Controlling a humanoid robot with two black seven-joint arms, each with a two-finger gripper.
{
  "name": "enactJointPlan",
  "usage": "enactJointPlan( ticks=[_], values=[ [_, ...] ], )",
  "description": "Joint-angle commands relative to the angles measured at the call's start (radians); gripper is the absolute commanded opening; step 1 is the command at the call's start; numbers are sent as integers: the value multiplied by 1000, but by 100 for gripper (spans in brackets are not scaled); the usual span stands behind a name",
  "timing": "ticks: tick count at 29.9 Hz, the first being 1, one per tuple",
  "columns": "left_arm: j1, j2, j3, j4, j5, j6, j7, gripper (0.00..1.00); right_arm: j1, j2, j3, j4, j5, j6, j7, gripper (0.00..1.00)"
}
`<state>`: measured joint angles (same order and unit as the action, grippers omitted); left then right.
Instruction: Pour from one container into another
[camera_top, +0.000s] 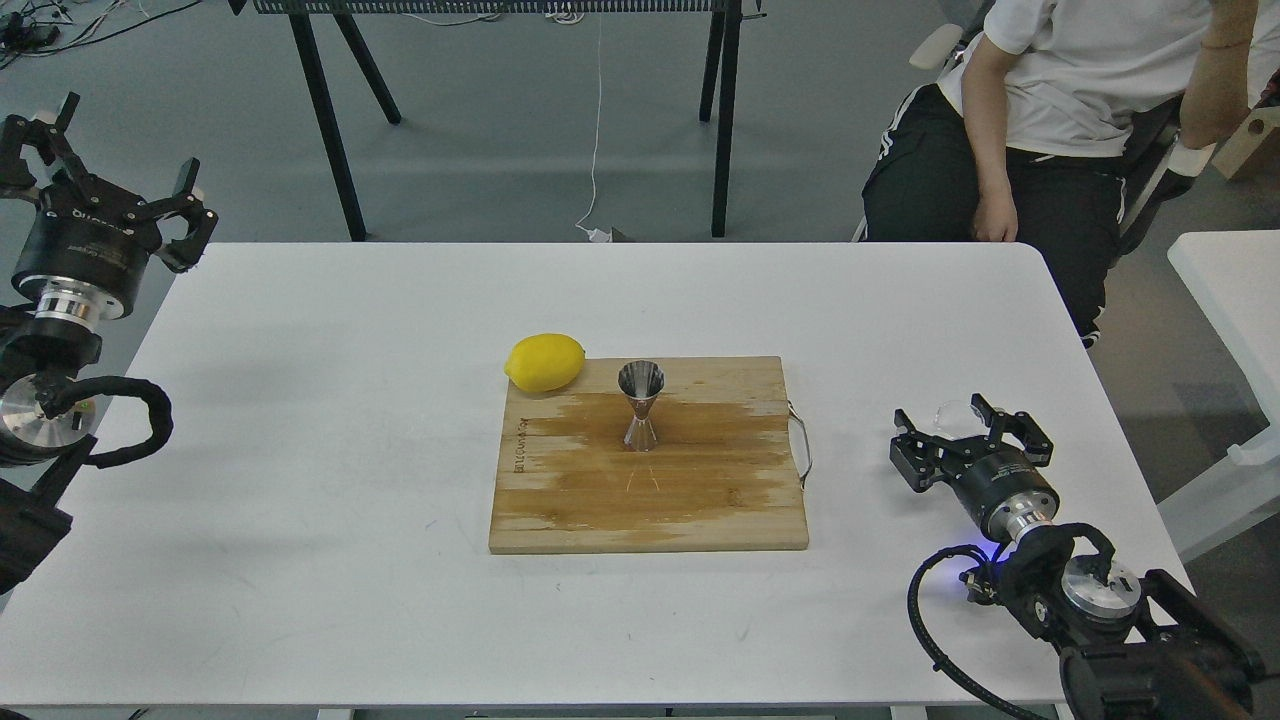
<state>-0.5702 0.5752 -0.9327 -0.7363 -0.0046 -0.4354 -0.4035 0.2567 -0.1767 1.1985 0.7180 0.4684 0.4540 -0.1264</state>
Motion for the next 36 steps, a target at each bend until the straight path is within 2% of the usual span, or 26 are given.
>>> enactJointPlan(
  ticks=[1,11,15,18,22,28,32,36],
  values=[
    [0,3,0,-1,0,0,0,100,12,-30,-1,6,0,35,2,97],
    [-7,-3,-1,0,0,1,0,100,232,-194,-10,-11,-37,35,2,99],
    [-5,-3,-1,0,-2,1,-2,100,311,-205,-8,-35,-80,35,7,100],
    [-5,-3,-1,0,-2,1,-2,100,372,-207,-10,-69,-82,35,34,100],
    [-5,-5,-1,3,-2,0,0,100,444,-201,-13,-120,-86,35,109,100],
    [-25,-15,-1,6,-6,1,3,100,526,-207,-70,-172,-145,35,136,100],
    [-42,-28,-1,6,-6,6,3,100,562,-196,-85,-233,-145,35,139,100],
    [-42,-35,-1,9,-6,6,14,100,569,-195,-100,-227,-145,35,139,100]
  ],
)
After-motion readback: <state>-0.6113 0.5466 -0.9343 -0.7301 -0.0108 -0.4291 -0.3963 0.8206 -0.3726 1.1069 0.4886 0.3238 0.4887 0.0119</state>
